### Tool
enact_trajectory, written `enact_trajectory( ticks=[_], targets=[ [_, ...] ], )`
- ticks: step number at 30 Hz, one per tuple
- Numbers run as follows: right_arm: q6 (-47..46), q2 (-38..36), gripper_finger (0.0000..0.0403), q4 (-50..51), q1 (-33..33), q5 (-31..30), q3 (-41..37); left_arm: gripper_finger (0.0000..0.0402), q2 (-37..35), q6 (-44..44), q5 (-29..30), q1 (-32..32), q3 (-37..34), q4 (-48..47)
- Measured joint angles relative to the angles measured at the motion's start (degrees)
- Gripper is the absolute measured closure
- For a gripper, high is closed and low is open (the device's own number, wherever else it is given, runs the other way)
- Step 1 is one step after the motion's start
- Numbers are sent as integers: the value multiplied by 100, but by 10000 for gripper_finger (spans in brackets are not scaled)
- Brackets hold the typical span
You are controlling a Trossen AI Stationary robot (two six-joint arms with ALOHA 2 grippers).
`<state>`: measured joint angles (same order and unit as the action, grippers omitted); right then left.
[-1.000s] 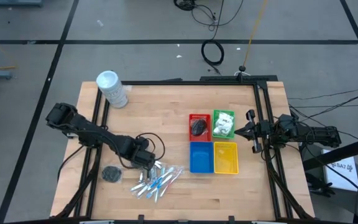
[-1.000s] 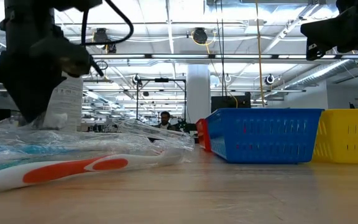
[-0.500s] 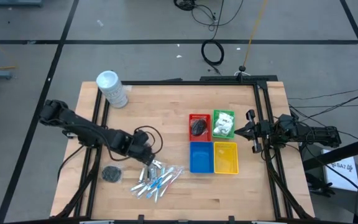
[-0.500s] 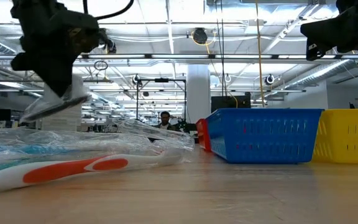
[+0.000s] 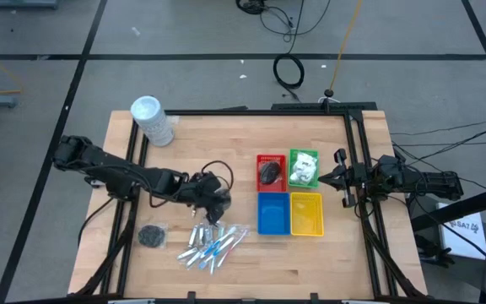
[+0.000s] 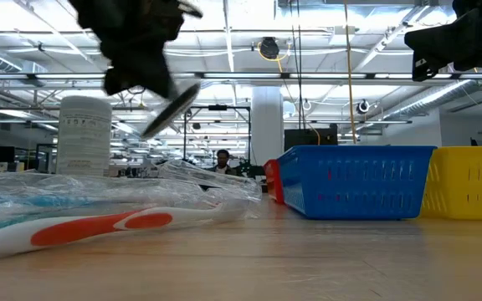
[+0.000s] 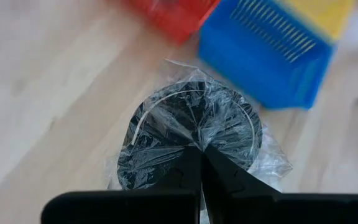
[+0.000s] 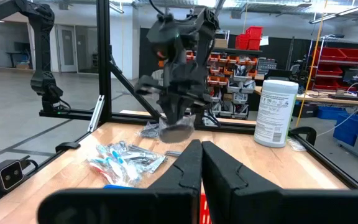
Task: Pick & Place Travel size toiletries
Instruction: Put the black hairbrush into the orange bin
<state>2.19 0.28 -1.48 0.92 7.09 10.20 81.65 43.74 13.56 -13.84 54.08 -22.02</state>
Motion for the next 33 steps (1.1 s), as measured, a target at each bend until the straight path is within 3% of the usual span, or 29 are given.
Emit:
enact_trajectory(
  ticks=[12,23,26,33],
  targets=[
    [-2,0,403,0,0,0,0,401,0,-2951,-58,340,0,2595],
    [0,1,403,1,-1,0,0,401,154,-3202,-57,377,-1,2973],
    [0,2,403,0,0,-35,0,401,240,-3330,-71,429,0,3542],
    [-2,0,403,24,-2,-260,0,401,376,-4065,-861,728,0,4779]
  ],
)
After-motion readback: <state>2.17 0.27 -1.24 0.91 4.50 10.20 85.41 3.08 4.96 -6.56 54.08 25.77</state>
